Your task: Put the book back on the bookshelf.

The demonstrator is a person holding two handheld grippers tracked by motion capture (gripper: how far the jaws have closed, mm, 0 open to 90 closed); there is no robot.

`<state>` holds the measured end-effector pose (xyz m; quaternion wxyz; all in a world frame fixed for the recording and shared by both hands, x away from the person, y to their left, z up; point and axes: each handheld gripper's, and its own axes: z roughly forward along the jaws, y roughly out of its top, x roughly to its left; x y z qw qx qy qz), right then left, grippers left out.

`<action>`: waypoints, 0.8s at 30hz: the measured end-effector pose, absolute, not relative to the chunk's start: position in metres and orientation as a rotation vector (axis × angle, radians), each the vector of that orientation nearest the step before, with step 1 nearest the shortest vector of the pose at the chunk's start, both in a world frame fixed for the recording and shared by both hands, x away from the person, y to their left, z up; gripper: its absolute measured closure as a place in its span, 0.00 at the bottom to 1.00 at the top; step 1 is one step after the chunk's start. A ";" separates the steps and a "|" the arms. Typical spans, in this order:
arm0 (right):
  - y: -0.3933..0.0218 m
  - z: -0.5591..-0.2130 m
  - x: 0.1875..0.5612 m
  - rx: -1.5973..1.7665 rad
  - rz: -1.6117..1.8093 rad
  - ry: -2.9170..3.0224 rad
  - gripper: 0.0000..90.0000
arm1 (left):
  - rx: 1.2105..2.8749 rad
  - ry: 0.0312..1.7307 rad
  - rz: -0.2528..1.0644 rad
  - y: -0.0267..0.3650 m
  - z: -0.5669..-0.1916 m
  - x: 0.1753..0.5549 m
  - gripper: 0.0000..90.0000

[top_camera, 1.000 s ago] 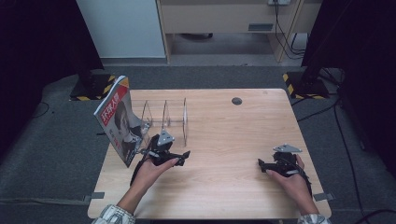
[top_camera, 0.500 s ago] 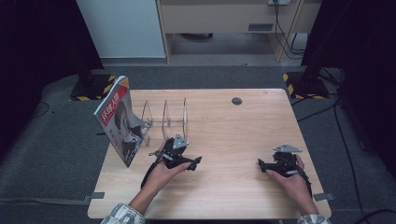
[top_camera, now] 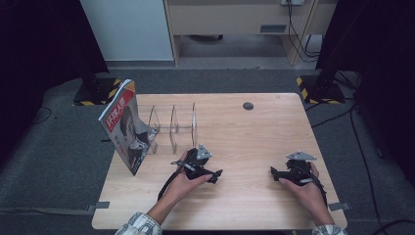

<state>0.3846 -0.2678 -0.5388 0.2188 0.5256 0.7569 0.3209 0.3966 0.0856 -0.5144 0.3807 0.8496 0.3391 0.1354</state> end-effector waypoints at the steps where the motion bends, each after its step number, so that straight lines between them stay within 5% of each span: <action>1: -0.268 -0.539 0.385 1.454 0.888 2.095 0.08 | 2.172 0.865 0.343 0.083 -0.516 0.397 0.04; 24: -0.268 -0.539 0.384 1.453 0.888 2.097 0.08 | 2.223 0.875 0.365 0.057 -0.537 0.405 0.03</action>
